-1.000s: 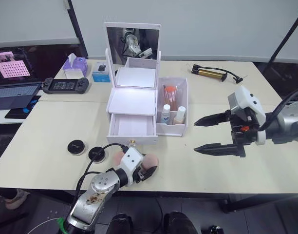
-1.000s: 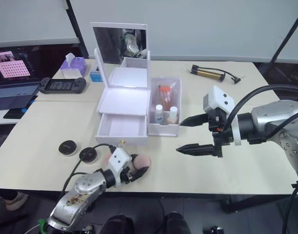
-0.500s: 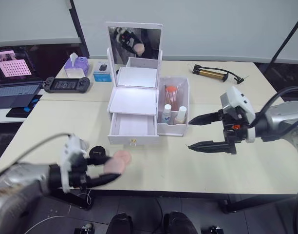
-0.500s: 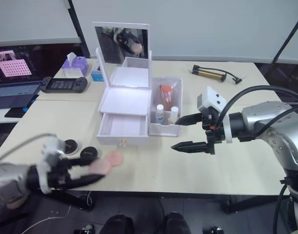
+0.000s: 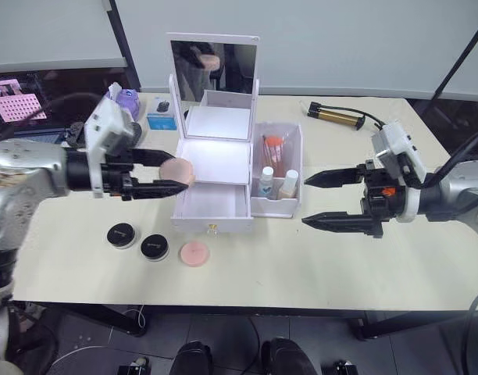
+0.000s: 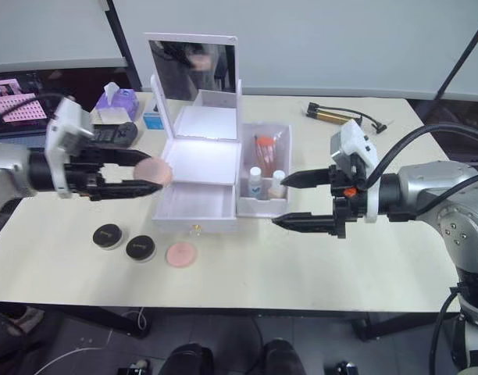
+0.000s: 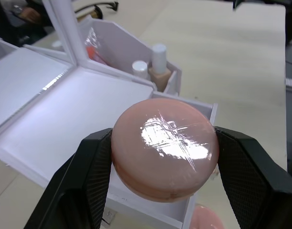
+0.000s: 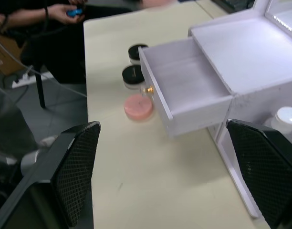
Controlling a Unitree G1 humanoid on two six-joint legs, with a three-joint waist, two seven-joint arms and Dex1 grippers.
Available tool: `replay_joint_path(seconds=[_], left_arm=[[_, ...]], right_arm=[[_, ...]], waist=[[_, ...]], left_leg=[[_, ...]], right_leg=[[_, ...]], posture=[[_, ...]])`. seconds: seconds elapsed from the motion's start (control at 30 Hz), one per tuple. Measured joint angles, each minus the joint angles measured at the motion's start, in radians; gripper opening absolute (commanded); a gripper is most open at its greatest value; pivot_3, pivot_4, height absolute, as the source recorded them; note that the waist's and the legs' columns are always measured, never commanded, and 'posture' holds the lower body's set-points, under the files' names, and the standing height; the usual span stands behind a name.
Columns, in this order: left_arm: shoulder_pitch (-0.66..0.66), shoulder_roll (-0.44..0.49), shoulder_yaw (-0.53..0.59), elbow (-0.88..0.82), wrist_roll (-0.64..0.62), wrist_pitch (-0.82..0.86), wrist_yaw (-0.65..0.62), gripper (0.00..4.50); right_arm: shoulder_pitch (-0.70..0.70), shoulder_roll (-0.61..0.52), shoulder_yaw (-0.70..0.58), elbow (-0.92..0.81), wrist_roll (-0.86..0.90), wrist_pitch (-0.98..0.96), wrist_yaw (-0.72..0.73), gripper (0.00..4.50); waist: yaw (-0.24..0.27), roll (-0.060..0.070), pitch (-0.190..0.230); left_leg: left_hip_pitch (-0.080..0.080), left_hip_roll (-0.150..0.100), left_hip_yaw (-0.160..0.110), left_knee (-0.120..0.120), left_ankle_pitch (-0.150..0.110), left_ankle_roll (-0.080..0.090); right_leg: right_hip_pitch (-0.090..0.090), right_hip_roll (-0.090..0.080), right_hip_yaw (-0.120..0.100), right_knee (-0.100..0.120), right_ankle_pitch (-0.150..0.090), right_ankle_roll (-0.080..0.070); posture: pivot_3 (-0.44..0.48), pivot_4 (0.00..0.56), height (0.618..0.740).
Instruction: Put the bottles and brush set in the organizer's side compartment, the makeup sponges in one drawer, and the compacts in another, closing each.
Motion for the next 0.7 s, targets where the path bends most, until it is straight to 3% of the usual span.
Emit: replay_joint_path(seconds=[0.17,0.7], left_arm=[[-0.019,-0.075,-0.088,0.132,0.111,-0.098,-0.084,2.95],[-0.067,-0.224,-0.114,0.318,0.291,-0.283,-0.150,2.95]], right_arm=[[-0.017,-0.005,-0.027,-0.013,0.060,0.035,-0.028,4.50],[-0.019,-0.018,-0.030,-0.024,0.060,0.036,-0.065,4.50]], waist=[[0.002,0.000,0.000],[0.001,-0.001,0.000]], left_leg=[[-0.001,0.000,0.000,0.001,0.000,0.000],[-0.002,0.000,-0.001,0.001,0.000,0.001]], right_leg=[[0.000,0.000,0.000,0.000,0.000,0.000],[-0.001,-0.001,-0.001,0.000,0.000,0.000]], posture=[[0.000,0.150,0.701],[0.000,0.150,0.701]])
